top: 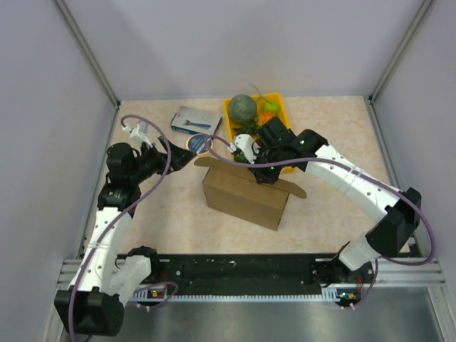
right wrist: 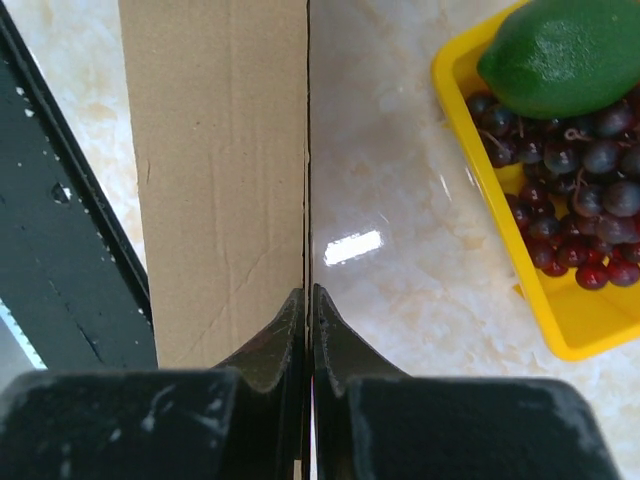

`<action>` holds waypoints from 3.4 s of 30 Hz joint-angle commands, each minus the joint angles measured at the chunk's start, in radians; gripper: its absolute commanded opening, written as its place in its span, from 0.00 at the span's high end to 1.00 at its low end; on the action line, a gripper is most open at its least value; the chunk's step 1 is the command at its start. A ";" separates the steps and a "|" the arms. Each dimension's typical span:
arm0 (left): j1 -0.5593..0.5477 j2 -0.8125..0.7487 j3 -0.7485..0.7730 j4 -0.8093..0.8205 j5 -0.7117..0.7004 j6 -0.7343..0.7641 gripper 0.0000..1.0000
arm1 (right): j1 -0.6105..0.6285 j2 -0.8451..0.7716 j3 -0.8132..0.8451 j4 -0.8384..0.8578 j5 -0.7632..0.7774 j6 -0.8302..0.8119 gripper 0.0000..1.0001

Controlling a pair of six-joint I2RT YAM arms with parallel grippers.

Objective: Fold the paper box

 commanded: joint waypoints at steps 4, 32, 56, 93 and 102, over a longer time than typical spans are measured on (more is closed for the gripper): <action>0.015 0.036 0.065 0.045 0.306 0.170 0.05 | -0.014 -0.065 -0.074 0.091 -0.121 -0.027 1.00; -0.149 0.165 0.109 -0.132 0.182 0.692 0.38 | -0.018 -0.024 -0.030 0.062 -0.123 -0.033 1.00; -0.219 0.093 0.086 -0.092 0.024 0.556 0.75 | -0.019 -0.148 -0.016 0.056 0.146 0.359 0.47; -0.243 0.047 0.085 -0.107 -0.027 0.557 1.00 | -0.317 -0.548 -0.381 0.074 -0.030 0.458 0.65; -0.244 0.045 0.092 -0.106 -0.013 0.518 1.00 | -0.315 -0.554 -0.406 0.094 -0.095 0.482 0.97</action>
